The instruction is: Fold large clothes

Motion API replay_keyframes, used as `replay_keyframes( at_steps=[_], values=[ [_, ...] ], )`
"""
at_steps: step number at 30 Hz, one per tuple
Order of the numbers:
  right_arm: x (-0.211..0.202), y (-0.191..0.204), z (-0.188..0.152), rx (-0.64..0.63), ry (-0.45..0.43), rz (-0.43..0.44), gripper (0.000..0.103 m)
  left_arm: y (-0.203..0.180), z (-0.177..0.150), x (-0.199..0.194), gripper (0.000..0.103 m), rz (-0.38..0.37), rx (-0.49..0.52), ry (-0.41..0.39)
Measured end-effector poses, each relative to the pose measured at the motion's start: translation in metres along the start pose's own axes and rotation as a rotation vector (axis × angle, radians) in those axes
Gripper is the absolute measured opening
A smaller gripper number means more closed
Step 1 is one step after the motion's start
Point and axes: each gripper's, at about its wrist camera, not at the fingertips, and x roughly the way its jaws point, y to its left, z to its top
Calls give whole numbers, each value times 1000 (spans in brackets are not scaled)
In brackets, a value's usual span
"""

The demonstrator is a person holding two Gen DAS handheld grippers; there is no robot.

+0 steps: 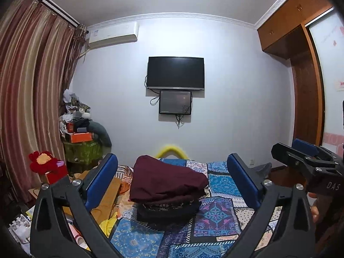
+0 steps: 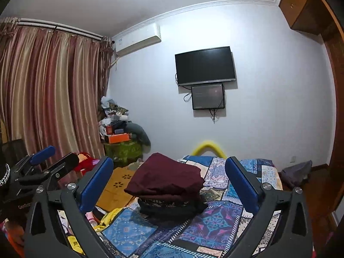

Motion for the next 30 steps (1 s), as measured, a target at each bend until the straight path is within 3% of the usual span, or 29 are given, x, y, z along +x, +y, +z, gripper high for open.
replay_keyframes(
  at_steps=[30],
  values=[
    [-5,-4,-10,32,86,-33,103,12,-14,15,102,-2,-23,50]
  ],
)
